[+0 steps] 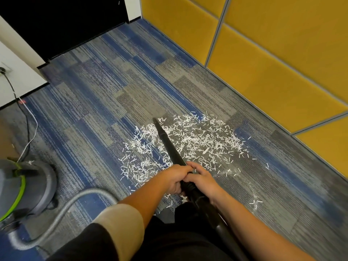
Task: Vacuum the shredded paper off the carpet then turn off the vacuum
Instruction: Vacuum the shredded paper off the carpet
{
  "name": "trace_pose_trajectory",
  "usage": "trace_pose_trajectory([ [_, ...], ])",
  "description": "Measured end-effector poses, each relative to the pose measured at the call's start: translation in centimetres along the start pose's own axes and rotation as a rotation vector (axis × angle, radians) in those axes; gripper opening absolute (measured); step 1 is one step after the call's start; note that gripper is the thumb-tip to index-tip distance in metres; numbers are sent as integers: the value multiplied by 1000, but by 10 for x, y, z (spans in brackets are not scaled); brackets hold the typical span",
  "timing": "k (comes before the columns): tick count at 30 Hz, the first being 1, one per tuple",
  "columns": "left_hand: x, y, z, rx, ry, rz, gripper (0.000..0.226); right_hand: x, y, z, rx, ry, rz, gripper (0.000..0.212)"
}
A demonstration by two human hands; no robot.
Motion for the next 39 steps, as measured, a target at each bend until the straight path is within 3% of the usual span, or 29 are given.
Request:
trace_pose_trajectory([
  [15, 13, 3, 13, -9, -20, 4, 16, -10, -11, 7, 1, 14, 9, 54],
  [29, 22, 33, 18, -105, -15, 62, 11, -11, -39, -1, 127, -37, 34, 52],
  [39, 10, 28, 19, -124, -35, 57, 11, -4, -27, -2, 96, -28, 70, 53],
])
Point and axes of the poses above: each hand's wrist, its own z-axis towards the middle knuckle, its own y-axis out of the palm, x = y × z, the point moved 9 cm from there along z, towards the middle knuckle, and after that the axes turned 3 degrees about -x, right-handed, at the moved point
